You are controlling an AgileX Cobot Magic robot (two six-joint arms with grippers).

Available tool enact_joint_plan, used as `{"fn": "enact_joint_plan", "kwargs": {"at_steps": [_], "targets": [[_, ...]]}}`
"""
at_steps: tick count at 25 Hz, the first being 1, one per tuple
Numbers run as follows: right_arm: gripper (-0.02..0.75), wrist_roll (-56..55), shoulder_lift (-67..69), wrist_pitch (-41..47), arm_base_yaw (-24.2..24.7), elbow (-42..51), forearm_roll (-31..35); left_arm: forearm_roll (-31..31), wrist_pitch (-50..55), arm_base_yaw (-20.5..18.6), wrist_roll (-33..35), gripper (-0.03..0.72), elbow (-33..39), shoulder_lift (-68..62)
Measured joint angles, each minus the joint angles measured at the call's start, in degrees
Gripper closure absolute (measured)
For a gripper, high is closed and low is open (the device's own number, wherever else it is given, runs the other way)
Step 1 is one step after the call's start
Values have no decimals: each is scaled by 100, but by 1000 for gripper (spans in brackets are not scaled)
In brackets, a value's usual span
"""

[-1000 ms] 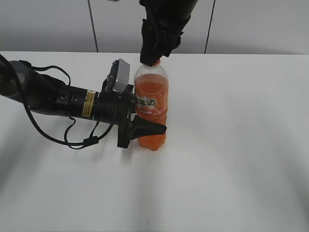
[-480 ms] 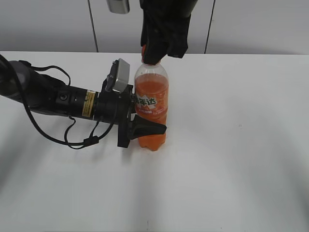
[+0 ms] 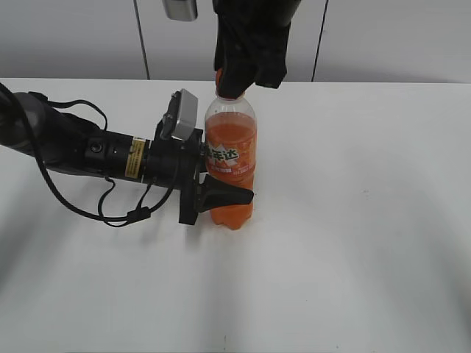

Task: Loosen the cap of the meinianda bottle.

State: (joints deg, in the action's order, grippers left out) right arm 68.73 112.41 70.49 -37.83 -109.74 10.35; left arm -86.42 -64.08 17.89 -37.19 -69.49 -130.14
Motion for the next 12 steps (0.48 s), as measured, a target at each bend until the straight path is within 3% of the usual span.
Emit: {"fn": "enact_joint_plan", "kwargs": {"at_steps": [12], "targets": [[465,-22,0,0,0,0,6,0,0,-2,0,291,0,0]]}}
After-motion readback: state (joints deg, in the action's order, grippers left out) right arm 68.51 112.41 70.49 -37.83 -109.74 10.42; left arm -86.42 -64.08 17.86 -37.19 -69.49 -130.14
